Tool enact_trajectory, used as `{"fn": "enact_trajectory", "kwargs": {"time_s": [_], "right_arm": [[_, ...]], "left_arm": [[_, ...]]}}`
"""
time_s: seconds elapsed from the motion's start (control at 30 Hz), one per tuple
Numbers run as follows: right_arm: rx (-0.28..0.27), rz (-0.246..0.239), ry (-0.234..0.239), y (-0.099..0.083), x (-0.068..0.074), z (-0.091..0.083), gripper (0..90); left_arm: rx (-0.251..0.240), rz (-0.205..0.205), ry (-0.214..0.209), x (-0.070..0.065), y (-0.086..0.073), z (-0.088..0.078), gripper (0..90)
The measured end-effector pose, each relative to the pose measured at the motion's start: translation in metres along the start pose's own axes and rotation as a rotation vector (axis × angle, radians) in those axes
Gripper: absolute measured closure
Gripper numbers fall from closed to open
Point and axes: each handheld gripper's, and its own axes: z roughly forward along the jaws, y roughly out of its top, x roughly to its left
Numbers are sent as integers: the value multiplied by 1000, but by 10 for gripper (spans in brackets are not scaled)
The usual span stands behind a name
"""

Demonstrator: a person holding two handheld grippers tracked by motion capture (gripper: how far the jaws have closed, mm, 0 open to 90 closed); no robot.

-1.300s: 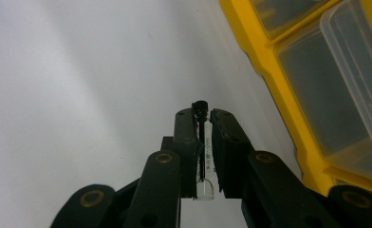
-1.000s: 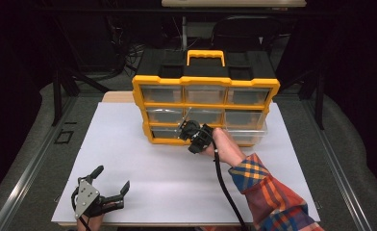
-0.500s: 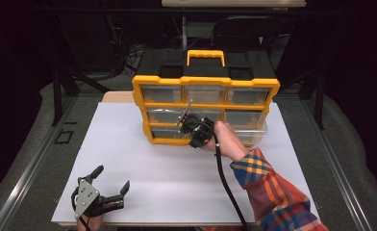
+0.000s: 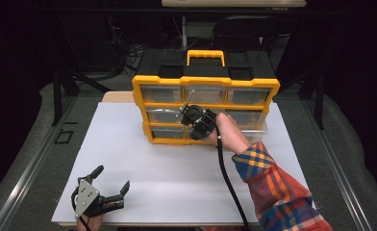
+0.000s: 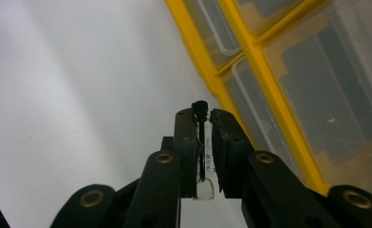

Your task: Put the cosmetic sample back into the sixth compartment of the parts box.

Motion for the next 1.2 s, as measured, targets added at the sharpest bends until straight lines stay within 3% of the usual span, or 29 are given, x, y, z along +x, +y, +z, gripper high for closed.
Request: {"fn": "enact_trajectory", "kwargs": {"time_s": [0.5, 1.2], "right_arm": [[-25, 6, -22, 5, -14, -19, 808], [-52, 17, -56, 8, -22, -42, 808]], "left_arm": [[-1, 5, 4, 0, 0, 0, 2], [2, 9, 7, 0, 0, 0, 2]]}}
